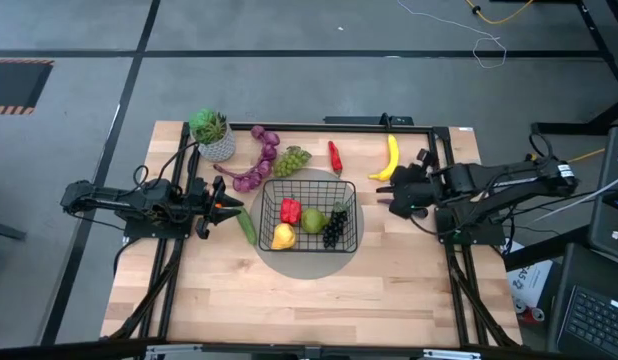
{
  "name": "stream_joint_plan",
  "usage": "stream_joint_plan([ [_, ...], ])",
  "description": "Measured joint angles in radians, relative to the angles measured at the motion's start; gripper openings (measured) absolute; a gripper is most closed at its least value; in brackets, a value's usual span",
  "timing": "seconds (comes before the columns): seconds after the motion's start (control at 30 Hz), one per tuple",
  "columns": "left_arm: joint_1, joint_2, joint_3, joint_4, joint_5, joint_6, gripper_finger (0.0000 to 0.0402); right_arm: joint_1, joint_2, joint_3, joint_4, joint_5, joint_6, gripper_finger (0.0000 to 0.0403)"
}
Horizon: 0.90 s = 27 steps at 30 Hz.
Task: Build produce basket
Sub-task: Put the purple eggplant into the black wire basket
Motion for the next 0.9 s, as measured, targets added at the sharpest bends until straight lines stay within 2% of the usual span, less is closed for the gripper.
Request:
stream_joint_plan([
  [0.13,0.000,0.000,0.000,0.000,0.000,0.000,0.0115,-0.032,-0.009,0.000,-0.095,0.085,0.025,0.0127],
  [0.27,0.000,0.000,0.000,0.000,0.000,0.000,0.0115,-0.083,-0.029,0.000,-0.168,0.086,0.083,0.0127],
  [0.47,0.000,0.000,0.000,0.000,0.000,0.000,0.0115,-0.135,-0.055,0.000,-0.176,0.048,0.111,0.0127],
  [0.57,0.000,0.000,0.000,0.000,0.000,0.000,0.0115,-0.162,-0.058,0.000,-0.166,-0.017,0.112,0.0127],
  [0.73,0.000,0.000,0.000,0.000,0.000,0.000,0.0115,-0.240,-0.057,0.000,-0.151,-0.215,0.117,0.0127],
  [0.9,0.000,0.000,0.000,0.000,0.000,0.001,0.0115,-0.336,-0.056,0.000,-0.148,-0.314,0.104,0.0127],
])
